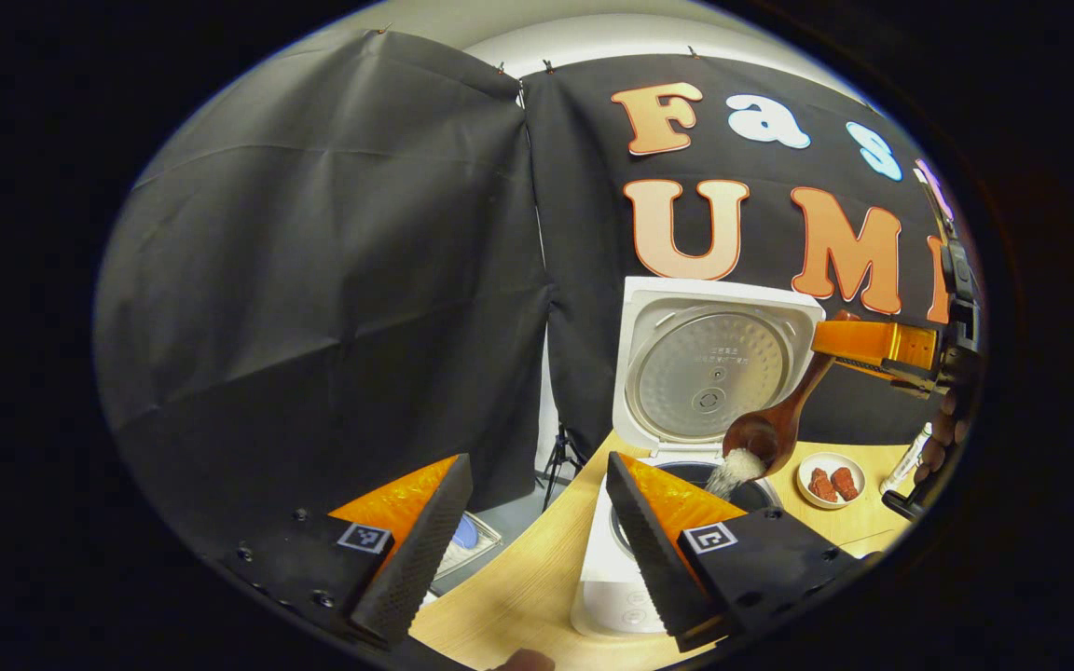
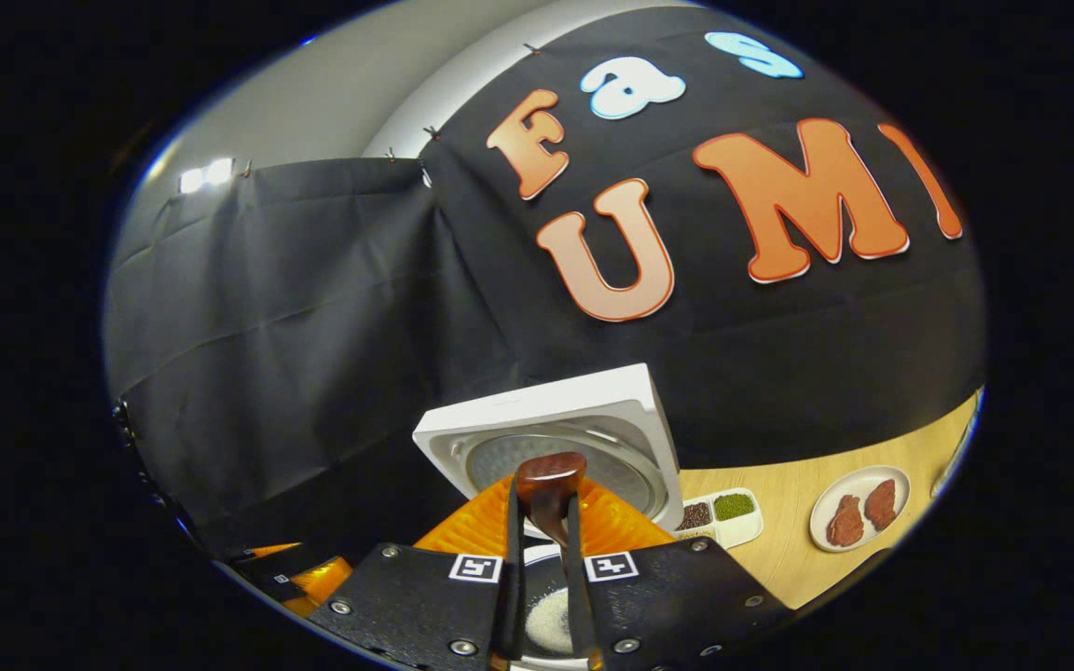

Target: Close the left gripper, press the button to open the rice cooker; take a wooden spoon from the chopstick holder with the right hand, scoop a spoonful of rice and pour it into the rice cooker, then put the wooden spoon back into the chopstick holder.

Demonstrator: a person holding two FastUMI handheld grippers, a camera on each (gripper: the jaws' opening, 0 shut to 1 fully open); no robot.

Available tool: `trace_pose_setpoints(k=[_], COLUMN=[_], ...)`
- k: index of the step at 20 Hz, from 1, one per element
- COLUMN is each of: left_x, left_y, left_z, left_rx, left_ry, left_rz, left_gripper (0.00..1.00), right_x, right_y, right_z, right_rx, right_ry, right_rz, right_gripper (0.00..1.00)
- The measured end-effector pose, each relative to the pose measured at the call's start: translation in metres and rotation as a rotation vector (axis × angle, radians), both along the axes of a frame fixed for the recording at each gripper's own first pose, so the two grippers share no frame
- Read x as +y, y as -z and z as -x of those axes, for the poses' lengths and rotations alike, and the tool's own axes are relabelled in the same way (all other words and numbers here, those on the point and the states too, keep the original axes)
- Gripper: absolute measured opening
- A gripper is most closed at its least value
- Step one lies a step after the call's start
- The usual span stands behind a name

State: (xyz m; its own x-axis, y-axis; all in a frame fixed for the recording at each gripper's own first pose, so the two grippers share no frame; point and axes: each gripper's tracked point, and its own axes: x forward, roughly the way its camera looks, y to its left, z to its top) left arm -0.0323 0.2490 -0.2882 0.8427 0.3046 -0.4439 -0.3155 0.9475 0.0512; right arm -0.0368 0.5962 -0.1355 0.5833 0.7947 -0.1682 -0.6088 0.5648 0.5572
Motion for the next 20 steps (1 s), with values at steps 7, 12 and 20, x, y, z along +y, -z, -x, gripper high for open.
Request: trace_pose_setpoints(k=[7, 12, 20], left_x=[0.002, 0.005, 0.004], left_y=[0.000, 0.001, -0.008], left_z=[0.004, 0.004, 0.003], left_rx=[-0.004, -0.008, -0.018], left_ry=[-0.009, -0.015, -0.022], left_rz=[0.006, 0.007, -0.016], left_gripper=[0.98, 0.98, 0.98], right_x=[0.016, 0.019, 0.012], right_y=[-0.029, -0.040, -0.044], right_z=[0.026, 0.037, 0.036], right_rx=[-0.244, -0.388, -0.333], right_ry=[-0.094, -0.150, -0.165], right_rz=[0.093, 0.150, 0.112], right_gripper=[0.18, 0.18, 0.18])
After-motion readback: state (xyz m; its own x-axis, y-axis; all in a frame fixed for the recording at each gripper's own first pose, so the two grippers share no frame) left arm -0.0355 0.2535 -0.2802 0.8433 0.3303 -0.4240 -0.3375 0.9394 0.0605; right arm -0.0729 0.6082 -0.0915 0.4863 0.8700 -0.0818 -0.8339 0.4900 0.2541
